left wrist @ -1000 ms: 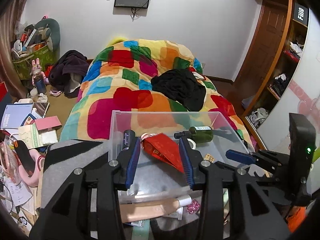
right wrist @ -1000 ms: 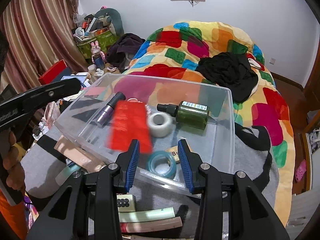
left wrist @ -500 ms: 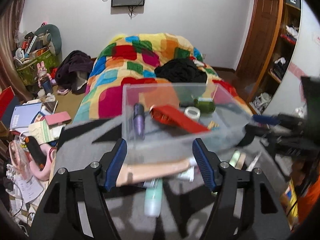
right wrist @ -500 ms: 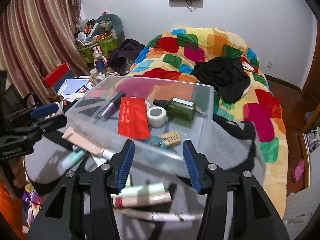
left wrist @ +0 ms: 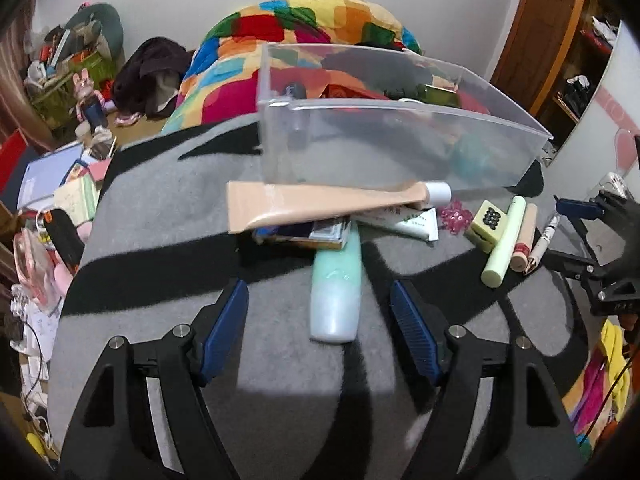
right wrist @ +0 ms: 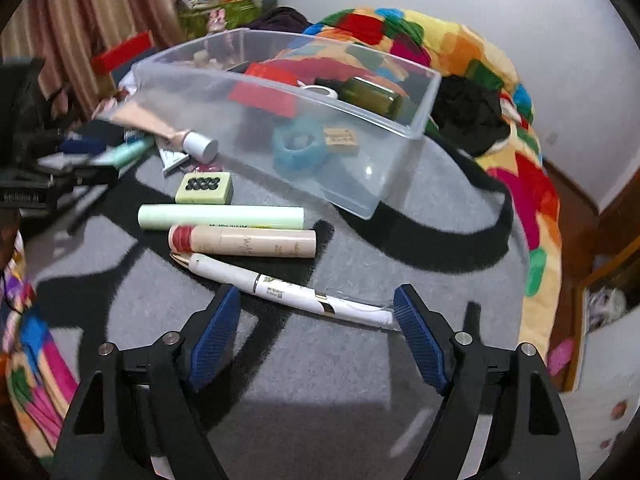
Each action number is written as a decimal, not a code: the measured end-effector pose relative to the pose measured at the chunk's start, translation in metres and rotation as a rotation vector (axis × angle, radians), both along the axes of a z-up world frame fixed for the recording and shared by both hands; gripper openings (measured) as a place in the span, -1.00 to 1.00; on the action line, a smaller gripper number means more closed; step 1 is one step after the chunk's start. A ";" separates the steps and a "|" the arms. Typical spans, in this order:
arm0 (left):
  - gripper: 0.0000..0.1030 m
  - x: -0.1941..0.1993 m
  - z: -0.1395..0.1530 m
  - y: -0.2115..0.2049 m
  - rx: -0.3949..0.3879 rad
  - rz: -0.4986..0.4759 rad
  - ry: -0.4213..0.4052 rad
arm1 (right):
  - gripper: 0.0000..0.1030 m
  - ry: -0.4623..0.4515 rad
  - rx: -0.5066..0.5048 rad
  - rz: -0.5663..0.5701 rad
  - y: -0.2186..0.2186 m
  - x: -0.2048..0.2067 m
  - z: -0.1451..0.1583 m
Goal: Organize objects
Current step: 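Grasp the mint green bottle with the left tool while the right tool reaches for the white pen, then carry the mint bottle and white pen over the box and open both tools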
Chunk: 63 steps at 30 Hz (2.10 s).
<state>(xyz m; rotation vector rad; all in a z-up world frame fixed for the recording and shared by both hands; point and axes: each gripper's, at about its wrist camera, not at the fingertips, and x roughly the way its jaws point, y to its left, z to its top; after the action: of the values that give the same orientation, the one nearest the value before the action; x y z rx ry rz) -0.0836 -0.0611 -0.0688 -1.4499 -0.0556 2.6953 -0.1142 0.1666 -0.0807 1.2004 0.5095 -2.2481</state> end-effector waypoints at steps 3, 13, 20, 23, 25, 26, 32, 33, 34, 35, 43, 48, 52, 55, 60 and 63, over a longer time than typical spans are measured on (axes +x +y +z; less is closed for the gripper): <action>-0.07 -0.004 -0.001 0.005 -0.002 -0.004 0.008 | 0.48 0.006 0.021 0.018 -0.003 -0.003 0.000; -0.53 0.023 0.003 0.007 0.011 -0.042 0.035 | -0.62 -0.118 -0.048 0.082 -0.003 0.001 0.002; -0.52 0.046 0.008 0.017 0.002 -0.084 0.044 | -0.72 -0.108 -0.047 0.070 0.001 0.011 0.014; -0.52 0.046 0.008 0.018 0.005 -0.081 0.048 | -0.65 -0.100 -0.081 0.010 0.008 0.002 0.023; -0.52 0.044 0.008 0.020 0.005 -0.080 0.051 | -0.53 -0.122 -0.115 -0.064 0.014 -0.010 0.026; -0.52 0.043 0.006 0.021 0.001 -0.080 0.050 | -0.46 -0.143 -0.132 -0.108 0.016 -0.018 0.024; -0.40 0.042 0.003 0.029 -0.040 -0.069 0.077 | 0.05 -0.189 -0.180 -0.333 0.023 -0.038 0.003; -0.40 0.042 0.003 0.029 -0.040 -0.066 0.080 | 0.10 -0.184 -0.189 -0.379 0.024 -0.038 0.001; -0.40 0.042 0.003 0.029 -0.039 -0.061 0.083 | 0.10 -0.186 -0.201 -0.396 0.024 -0.039 -0.001; -0.40 0.043 0.003 0.029 -0.038 -0.057 0.084 | 0.13 -0.201 -0.217 -0.422 0.023 -0.039 -0.005; -0.52 0.043 0.002 0.027 -0.048 -0.020 0.114 | -0.13 -0.105 -0.129 -0.362 -0.008 -0.013 -0.003; -0.52 0.051 0.013 0.026 -0.041 -0.027 0.145 | -0.51 -0.161 -0.183 -0.305 0.007 0.000 0.000; -0.52 0.056 0.033 0.023 -0.017 -0.023 0.195 | -0.79 -0.192 -0.206 -0.291 0.015 0.007 -0.001; -0.52 0.054 0.047 0.021 0.003 -0.020 0.229 | -0.80 -0.191 -0.216 -0.286 0.019 0.012 -0.001; -0.52 0.043 0.065 0.015 0.027 -0.002 0.266 | -0.80 -0.183 -0.249 -0.295 0.029 0.021 0.006; -0.52 0.034 0.075 0.012 0.033 0.011 0.294 | -0.80 -0.140 -0.264 -0.308 0.036 0.024 0.019</action>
<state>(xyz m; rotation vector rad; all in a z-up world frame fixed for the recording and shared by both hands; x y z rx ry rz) -0.0497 -0.0490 0.0064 -1.0342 -0.0885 2.8691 -0.0901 0.2030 -0.0617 1.3551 -0.0319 -2.3659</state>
